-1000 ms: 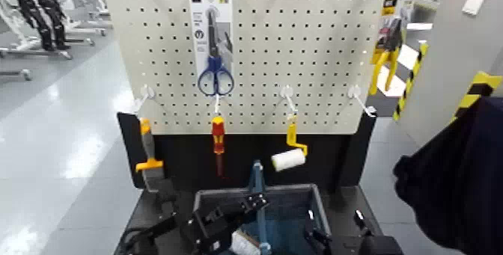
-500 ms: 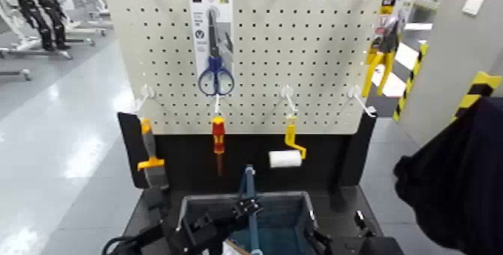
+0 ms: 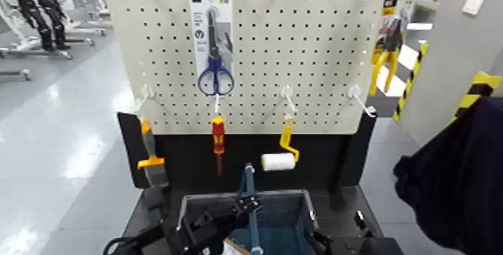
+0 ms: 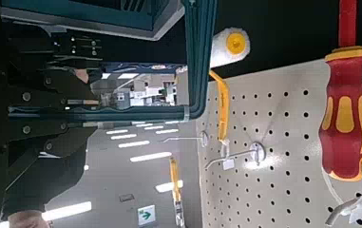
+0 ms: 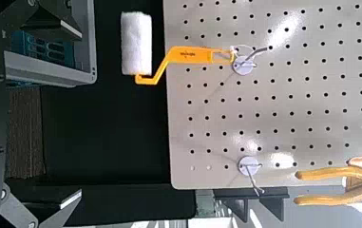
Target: Grasp the handle of the crate.
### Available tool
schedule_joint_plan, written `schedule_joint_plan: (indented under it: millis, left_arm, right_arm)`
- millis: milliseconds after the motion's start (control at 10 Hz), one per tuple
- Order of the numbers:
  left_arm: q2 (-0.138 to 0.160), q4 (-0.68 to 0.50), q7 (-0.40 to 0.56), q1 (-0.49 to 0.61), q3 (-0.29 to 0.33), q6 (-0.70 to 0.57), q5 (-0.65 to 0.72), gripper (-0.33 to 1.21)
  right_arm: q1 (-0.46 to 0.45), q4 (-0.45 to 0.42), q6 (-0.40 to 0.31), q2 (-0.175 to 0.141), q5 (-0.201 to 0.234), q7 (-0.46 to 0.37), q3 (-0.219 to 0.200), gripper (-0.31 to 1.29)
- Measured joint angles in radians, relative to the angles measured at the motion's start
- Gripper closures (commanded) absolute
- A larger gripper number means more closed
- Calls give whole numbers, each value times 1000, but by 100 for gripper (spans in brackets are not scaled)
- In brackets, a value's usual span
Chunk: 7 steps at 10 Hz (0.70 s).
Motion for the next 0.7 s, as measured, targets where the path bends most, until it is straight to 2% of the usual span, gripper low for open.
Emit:
schedule_joint_plan:
  millis: [700]
  left_arm:
    - [-7,5,-12,-1,-1,-4,-1,119]
  right_arm:
    - [-2,-1,8,-1,8,0,3,14]
